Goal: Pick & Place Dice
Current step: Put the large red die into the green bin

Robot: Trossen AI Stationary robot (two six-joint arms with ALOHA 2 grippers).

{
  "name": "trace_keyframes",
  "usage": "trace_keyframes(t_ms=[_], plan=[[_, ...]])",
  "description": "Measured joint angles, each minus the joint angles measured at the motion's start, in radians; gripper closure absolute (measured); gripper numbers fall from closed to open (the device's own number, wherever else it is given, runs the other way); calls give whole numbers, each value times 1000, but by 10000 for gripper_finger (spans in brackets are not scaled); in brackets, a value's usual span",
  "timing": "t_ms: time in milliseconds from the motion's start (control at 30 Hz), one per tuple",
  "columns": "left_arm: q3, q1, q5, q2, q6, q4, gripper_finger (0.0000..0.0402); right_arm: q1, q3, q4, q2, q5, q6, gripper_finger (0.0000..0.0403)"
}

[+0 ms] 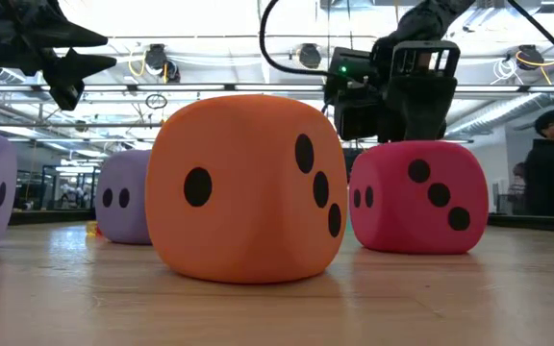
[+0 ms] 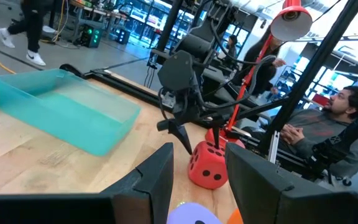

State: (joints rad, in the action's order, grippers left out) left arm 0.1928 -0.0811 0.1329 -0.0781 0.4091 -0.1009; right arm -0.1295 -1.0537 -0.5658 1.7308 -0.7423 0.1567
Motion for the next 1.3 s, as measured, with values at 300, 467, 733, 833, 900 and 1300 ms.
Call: trace_keyframes(t_ms=[300,467,733,833,900,1300], plan=[[0,0,0,0,-11,-2,250,6,17,131,-4,4,89,164],[0,0,0,0,-12,-7,250,15,17,224,-3,9,162,205],[0,0,0,0,-11,-10,250,39,19,311,-33,-20,260,223],[0,0,0,0,-10,-9,250,49,19,305,-60,-40,275,223],[0,0,0,0,-10,-9,250,55,19,302,-93,-40,281,224],[0,0,0,0,45,-8,250,21,17,337,-400,218,336,227]])
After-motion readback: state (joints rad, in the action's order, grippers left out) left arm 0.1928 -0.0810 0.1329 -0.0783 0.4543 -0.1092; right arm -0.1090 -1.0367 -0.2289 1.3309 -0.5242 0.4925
